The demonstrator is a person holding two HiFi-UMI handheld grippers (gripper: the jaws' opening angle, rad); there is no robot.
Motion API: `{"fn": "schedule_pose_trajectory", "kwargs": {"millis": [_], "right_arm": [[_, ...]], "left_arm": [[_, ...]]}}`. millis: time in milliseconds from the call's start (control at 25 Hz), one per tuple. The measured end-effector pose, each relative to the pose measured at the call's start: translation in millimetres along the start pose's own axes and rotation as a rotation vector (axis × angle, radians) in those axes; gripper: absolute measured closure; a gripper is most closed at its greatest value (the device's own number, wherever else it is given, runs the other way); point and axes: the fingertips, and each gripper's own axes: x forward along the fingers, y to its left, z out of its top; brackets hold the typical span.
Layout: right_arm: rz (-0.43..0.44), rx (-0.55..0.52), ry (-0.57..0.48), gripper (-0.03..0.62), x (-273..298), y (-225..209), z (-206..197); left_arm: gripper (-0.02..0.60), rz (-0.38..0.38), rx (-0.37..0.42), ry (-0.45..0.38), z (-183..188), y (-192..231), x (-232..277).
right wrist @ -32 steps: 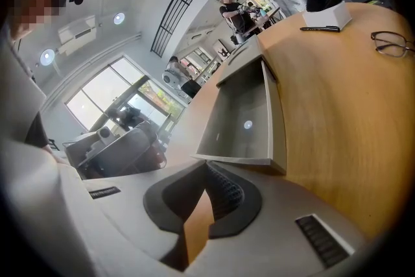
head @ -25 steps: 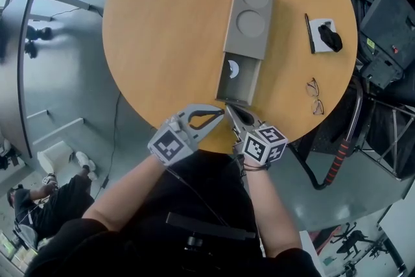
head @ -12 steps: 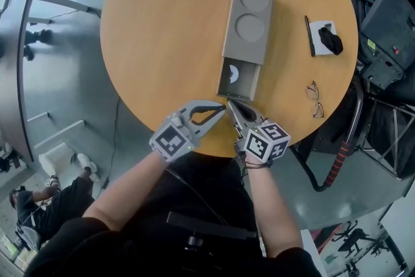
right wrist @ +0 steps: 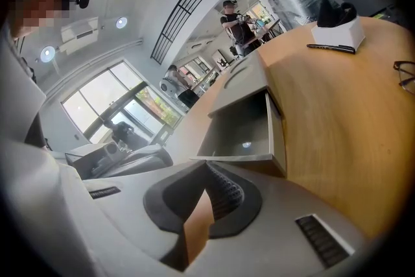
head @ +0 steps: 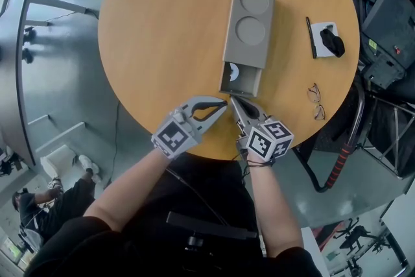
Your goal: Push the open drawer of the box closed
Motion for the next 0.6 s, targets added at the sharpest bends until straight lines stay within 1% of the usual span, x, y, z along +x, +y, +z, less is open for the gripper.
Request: {"fn": "schedule_pose_trajectory", "kwargs": {"millis": [80,360,600], "right_arm": [[-0.006,-0.002,-0.006,0.589,2,-1,6],[-0.028,-0.003,-0.033,0.589,13,-8,25],[-0.033,-0.004,-0.042,0.589,19,-16,37]], "left_arm": [[0.551,0.001,-0.008,0.001,1,5,1],[0.551,0.004,0.004,0.006,6,25,5],[0.551,0.006,-0.017,0.015,4,39,17]]}}
